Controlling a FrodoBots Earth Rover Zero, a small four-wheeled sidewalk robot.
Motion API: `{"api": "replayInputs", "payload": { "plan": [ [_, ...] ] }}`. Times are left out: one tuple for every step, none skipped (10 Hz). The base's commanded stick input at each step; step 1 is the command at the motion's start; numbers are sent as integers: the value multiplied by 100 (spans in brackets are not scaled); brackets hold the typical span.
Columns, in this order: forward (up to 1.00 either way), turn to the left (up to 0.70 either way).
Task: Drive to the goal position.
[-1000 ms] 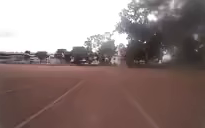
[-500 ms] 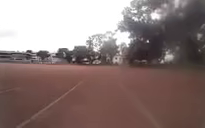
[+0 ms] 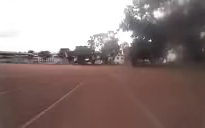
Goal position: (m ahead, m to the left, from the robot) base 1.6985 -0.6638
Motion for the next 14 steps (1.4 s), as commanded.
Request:
{"api": "replayInputs", "payload": {
  "plan": [
    [100, 0],
    [100, 0],
    [100, 0],
    [100, 0],
    [100, 0],
    [100, 0],
    [100, 0],
    [100, 0],
    [100, 0],
    [100, 0],
    [100, 0],
    [100, 0],
    [100, 0],
    [100, 0]
  ]
}}
